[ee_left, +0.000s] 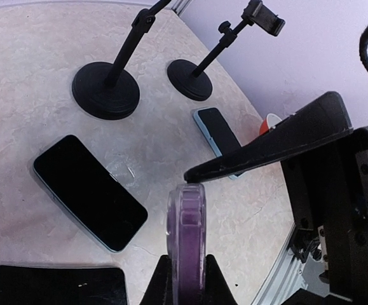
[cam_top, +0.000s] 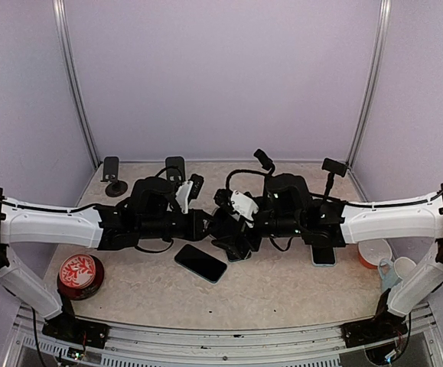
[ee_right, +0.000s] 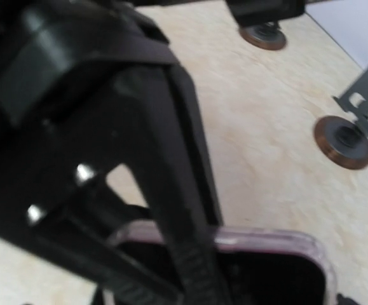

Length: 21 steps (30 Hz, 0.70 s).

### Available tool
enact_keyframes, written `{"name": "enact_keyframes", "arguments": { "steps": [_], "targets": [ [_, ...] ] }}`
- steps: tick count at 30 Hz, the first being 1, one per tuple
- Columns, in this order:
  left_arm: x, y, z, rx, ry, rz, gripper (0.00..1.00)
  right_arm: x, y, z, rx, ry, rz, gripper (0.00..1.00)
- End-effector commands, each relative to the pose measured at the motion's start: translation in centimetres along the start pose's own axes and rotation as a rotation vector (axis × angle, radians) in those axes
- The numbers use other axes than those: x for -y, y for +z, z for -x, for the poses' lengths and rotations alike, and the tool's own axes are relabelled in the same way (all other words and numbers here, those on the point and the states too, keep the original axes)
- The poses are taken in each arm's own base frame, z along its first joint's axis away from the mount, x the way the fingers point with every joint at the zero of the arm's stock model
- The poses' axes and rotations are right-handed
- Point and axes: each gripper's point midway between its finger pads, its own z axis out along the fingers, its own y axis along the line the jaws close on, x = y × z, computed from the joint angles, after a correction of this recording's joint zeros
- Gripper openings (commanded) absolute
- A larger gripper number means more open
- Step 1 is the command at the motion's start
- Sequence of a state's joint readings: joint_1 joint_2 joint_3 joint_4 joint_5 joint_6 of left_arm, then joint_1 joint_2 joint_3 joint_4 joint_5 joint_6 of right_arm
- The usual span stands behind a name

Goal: Place the phone on the phone stand
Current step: Pass from the right arm to the left, then pass from the left arm to the right

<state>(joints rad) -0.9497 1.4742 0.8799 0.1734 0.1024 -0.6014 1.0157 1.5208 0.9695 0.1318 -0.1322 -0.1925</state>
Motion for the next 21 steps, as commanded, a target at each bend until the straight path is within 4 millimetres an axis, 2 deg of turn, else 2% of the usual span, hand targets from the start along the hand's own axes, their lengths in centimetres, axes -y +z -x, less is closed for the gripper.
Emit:
{"name": "enact_keyframes", "arguments": {
  "steps": [1,5,12,21],
  "targets": [
    [2.3,-2.4,2.5,0.091,0.102,-0.074,0.00,-1.8,-2.0,2.8,0.067,0.021,0.107,1.00],
    [3.2,-3.5,2.6,0.097,0.154,-0.115,0.00,-2.2,-2.8,2.9,0.060,0.047,0.144,1.00],
    [4.8,-5.4,2.6,0.096,0.254,-0.186,0.00,-2.0,-4.3,1.5,0.042,0.079,0.187,1.00],
    [7.7,-7.7,1.5,0.058,0.407,-0.343,0.00,-1.8,-6.6,0.4,0.067,0.105,0.243,1.00]
  ]
}}
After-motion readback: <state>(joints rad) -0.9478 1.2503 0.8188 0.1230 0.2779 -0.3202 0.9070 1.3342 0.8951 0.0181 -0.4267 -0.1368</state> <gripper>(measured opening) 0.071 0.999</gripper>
